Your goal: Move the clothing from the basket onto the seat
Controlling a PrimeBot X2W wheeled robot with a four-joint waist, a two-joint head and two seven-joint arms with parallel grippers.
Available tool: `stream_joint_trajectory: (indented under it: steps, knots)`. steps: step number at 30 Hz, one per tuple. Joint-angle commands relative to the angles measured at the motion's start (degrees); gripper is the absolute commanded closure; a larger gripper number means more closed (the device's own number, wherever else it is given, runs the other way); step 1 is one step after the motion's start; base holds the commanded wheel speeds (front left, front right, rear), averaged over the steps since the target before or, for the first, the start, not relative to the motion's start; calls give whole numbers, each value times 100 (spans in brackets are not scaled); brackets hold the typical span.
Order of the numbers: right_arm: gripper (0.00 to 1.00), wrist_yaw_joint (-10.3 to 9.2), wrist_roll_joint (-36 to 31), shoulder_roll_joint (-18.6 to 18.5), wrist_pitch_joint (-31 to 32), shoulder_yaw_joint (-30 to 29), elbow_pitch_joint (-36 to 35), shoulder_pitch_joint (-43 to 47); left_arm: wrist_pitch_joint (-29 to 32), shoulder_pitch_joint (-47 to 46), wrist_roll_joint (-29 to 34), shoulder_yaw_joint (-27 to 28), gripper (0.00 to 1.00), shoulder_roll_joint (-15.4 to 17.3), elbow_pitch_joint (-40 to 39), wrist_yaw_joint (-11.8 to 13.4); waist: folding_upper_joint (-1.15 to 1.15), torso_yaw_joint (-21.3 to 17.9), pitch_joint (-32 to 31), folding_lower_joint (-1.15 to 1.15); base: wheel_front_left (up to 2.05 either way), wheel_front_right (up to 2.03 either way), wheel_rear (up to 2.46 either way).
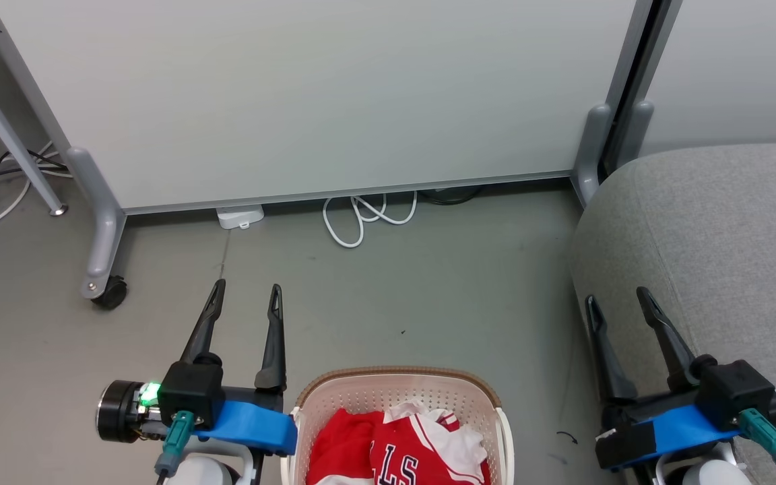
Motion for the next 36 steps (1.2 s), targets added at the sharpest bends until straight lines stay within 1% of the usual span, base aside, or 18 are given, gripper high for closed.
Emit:
stream_joint_trajectory:
  steps: [1, 8, 36]
  knots:
    - [0, 14, -106, -38, -46, 13, -36, -70, -43, -92, 108, -19, 0, 17, -26, 19, 0, 2, 4, 0, 0, 0, 0]
    - [0, 14, -362, -40, -106, 28, -47, -61, -105, -98, 356, -61, 0, 3, -23, 38, 0, 29, 9, 0, 0, 0, 0]
    - [0, 13, -184, -39, -102, -25, 17, -74, -98, -38, 217, 75, 0, -61, -29, -83, 0, 33, 70, 0, 0, 0, 0]
